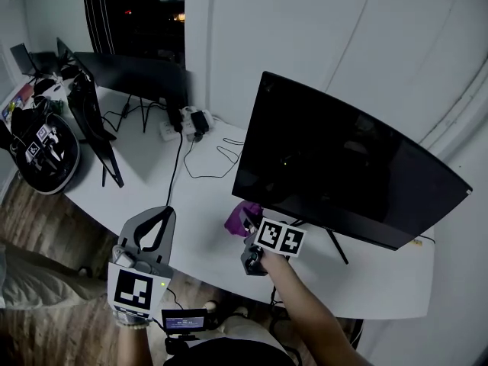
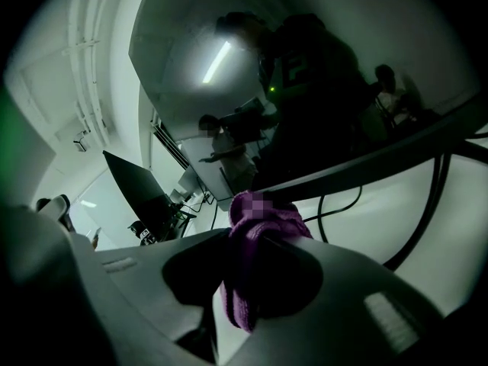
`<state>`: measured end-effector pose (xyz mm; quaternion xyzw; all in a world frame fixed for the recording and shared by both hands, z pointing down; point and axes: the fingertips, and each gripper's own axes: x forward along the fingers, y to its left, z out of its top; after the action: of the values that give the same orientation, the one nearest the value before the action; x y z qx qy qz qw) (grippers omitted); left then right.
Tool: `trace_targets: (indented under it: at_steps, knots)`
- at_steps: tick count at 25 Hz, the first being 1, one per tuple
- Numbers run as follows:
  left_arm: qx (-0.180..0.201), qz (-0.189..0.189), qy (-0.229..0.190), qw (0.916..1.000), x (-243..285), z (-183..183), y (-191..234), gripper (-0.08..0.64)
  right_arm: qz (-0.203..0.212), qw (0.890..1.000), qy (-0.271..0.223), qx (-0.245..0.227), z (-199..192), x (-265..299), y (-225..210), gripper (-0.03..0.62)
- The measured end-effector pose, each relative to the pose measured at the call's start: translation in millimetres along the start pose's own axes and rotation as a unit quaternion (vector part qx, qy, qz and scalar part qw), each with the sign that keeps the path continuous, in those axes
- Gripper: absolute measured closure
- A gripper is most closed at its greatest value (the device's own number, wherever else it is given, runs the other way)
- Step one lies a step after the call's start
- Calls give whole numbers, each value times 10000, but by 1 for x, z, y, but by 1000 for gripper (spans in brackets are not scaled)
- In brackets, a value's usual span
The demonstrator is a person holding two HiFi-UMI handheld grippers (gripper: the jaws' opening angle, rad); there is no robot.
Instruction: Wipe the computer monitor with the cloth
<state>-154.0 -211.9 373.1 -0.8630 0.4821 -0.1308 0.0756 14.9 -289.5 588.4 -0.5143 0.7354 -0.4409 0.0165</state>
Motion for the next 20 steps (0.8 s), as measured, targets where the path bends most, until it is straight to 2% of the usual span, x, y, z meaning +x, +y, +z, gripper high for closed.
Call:
trace_targets:
  at_steps: [10,20]
  knots:
    - [23,201,93,9998,-9,-4,11,554,123,9985,331,-427,-8,25,20,502]
    - [17,368,174,9992,-18,-9,20,554,208,9965,499,-643,-14,42,38,502]
